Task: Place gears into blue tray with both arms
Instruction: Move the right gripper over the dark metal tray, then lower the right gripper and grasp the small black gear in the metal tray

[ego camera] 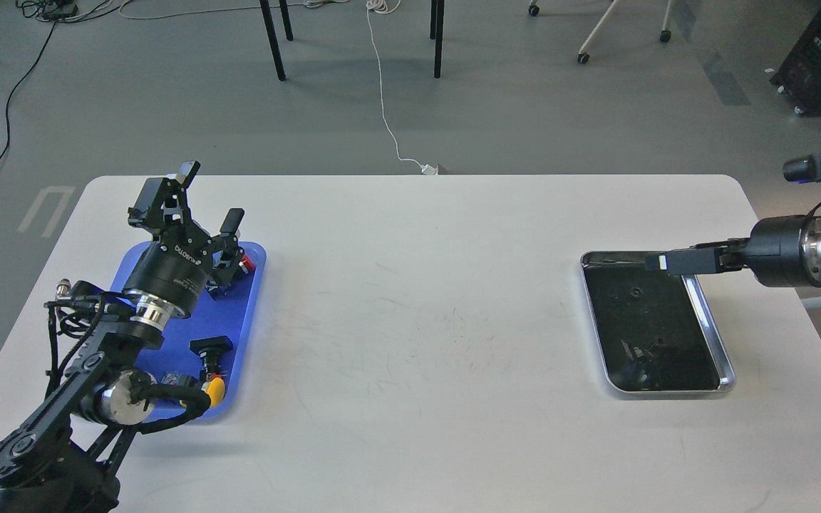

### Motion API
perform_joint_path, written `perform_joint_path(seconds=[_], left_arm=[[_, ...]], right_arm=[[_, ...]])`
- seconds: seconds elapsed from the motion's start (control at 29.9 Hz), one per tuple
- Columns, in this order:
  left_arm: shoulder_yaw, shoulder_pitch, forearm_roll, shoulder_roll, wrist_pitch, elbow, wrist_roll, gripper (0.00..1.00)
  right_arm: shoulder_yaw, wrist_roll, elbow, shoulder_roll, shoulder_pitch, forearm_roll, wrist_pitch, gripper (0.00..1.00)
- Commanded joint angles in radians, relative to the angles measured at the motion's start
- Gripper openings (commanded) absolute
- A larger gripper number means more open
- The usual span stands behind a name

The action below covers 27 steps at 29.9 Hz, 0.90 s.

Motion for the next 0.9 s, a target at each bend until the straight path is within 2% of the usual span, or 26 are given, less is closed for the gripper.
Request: perform_joint_path(seconds=[0.0,0.37,0.4,0.67,0.87], left_arm=[[0.000,0.000,0.000,0.000,0.000,0.000,0.000,0.98],[0.000,0.000,0.000,0.000,0.000,0.000,0.000,0.98],[0.000,0.013,0.000,-0.005,0.000,-0.022,-0.003,0.98],[0.000,0.013,0.000,-0.005,0.000,-0.022,-0.003,0.98],[0.001,0.015,0.000,-0.006,-0.002,-0.026,-0.008,0.98]], right_arm=[[-0.011,0.000,-0.004,0.002,0.007,-0.005,0.000,0.99],[-0.011,0.000,-0.004,0.002,0.007,-0.005,0.000,0.99],[-0.286,0.000,-0.227,0.270,0.094,-0.092,-0.020,0.96],[-0.289,0.000,-0.229,0.272,0.095,-0.093,-0.020,0.96],[-0.292,0.000,-0.280,0.337,0.079,-0.090,-0.027,0.96]])
